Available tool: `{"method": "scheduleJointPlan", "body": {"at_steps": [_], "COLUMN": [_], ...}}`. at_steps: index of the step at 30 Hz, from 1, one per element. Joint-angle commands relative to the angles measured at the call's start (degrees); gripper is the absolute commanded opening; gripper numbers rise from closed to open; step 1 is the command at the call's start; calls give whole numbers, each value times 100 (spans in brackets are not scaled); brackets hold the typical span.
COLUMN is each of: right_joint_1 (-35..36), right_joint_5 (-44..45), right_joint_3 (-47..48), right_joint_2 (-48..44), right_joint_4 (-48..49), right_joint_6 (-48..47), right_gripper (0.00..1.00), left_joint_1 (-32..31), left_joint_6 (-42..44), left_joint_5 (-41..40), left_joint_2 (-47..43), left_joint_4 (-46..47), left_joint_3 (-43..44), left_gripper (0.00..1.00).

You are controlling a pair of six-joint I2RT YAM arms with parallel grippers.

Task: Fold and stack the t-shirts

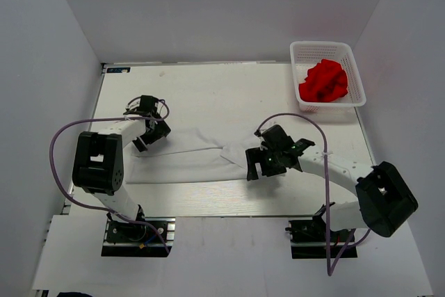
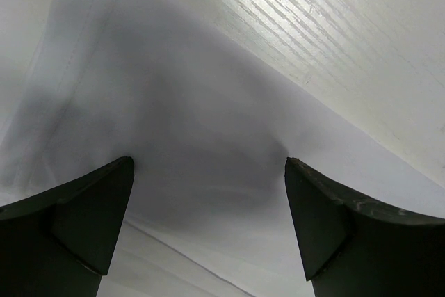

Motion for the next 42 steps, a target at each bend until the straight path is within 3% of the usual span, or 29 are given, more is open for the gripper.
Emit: {"method": "scheduleJointPlan", "body": {"at_steps": [1, 7, 11, 17, 23, 31, 37, 38, 42], "right_joint_1": [-15, -15, -24, -24, -59, -586, -1139, -1201, -1324], "right_joint_5": [425, 384, 750, 752, 480, 1332, 1455, 1438, 1473], "right_joint_3": [59, 692, 947, 1176, 1211, 1911, 3520, 4149, 4525], "right_joint_2": [-294, -127, 65, 593, 1339, 2665, 3940, 4160, 4364], "right_joint_4": [-178, 226, 253, 262, 403, -590, -871, -1029, -1074], "right_joint_6": [199, 586, 639, 657, 525, 781, -204, -300, -802], "right_gripper": [90, 90, 90, 90, 90, 90, 90, 90, 90], "left_joint_1": [24, -187, -406, -407, -407, -407, -407, -407, -407], "left_joint_6": [-36, 104, -44, -45, -45, 183, 280, 280, 341], "left_joint_5": [36, 441, -392, 317, 335, 1047, 1084, 1083, 1135], "left_joint_2": [-88, -641, -931, -1178, -1907, -3550, -3464, -3203, -2001], "left_joint_4": [-93, -41, -681, -340, -209, 1005, 1075, 1075, 733], "left_joint_3": [-136, 258, 628, 58, -346, -1182, -1235, -1235, -955], "left_gripper": [100, 100, 100, 100, 100, 100, 100, 100, 100]}}
